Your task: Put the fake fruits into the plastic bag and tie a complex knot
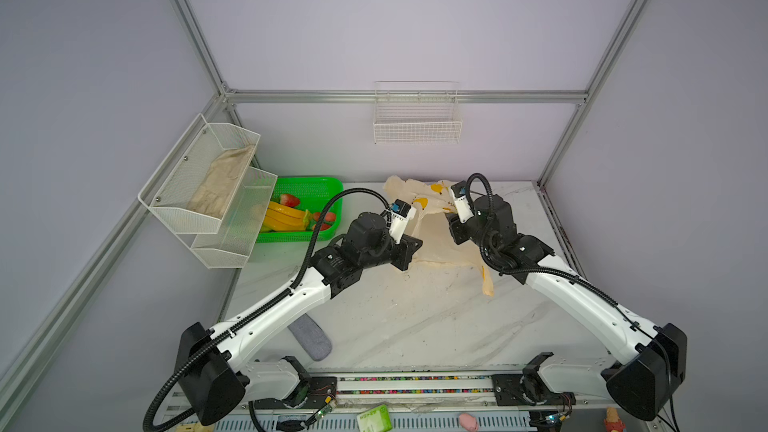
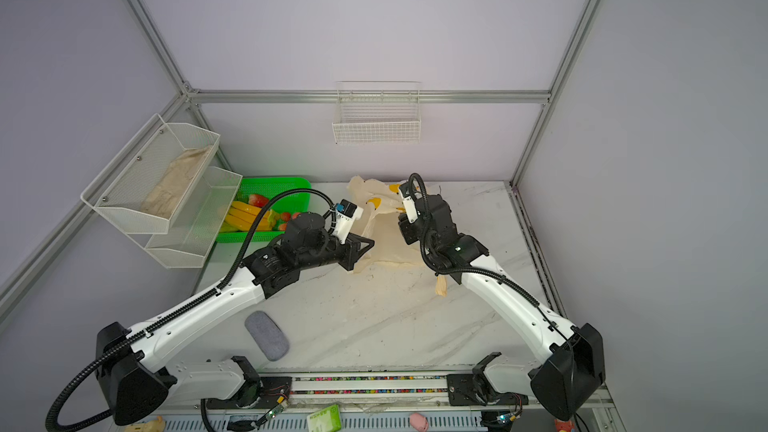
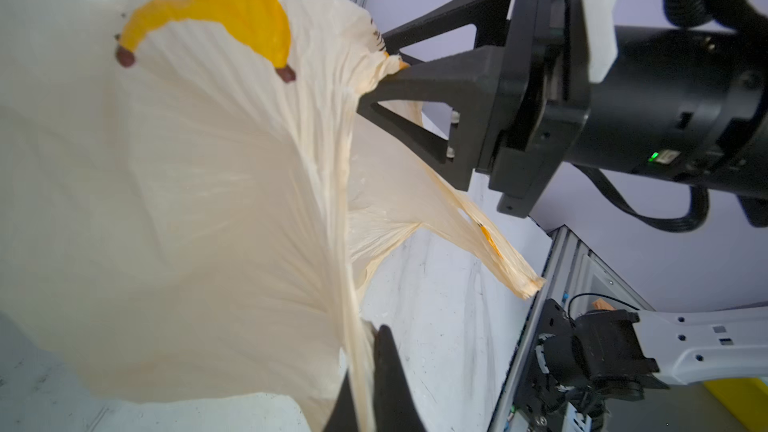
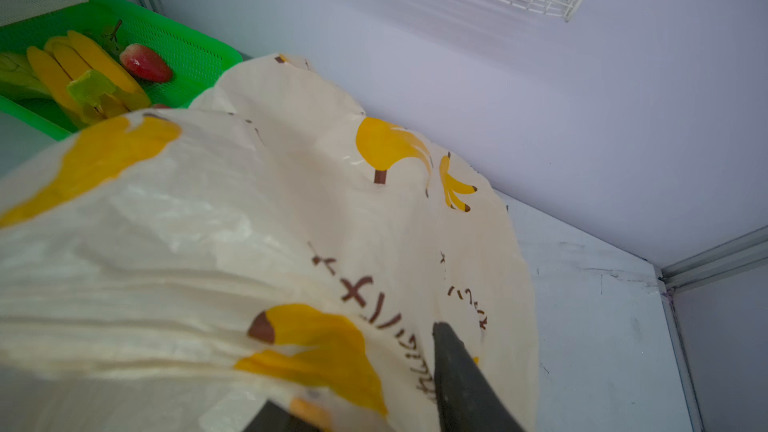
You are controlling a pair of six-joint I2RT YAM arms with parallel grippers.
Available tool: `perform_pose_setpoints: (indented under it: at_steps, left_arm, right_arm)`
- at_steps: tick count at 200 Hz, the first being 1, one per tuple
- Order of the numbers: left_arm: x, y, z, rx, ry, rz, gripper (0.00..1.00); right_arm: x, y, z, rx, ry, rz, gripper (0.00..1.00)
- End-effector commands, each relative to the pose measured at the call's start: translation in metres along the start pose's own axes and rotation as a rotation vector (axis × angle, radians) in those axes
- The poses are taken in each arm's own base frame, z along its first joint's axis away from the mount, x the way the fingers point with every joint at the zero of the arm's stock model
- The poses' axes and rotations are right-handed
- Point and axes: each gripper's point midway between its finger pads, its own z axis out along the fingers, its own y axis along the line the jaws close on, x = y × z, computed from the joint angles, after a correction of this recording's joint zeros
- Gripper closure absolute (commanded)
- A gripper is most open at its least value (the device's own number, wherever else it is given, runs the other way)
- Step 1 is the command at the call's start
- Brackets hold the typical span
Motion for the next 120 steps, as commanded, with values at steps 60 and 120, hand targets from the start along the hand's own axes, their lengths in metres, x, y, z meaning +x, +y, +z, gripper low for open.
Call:
perform_pose_setpoints:
  at_steps: [60, 120]
  left_arm:
    - [-0.042, -0.015, -0.038, 0.212, 0.035, -0.049, 1.00]
    - [-0.052, 0.016, -0.046, 0.152, 0.041, -0.086, 1.00]
  right_arm:
    - [-0.001, 0.060, 0.032, -0.271, -0.092, -0.176, 0.51]
    - [0.001, 0.059, 0.049, -0.243, -0.084, -0.172, 0.81]
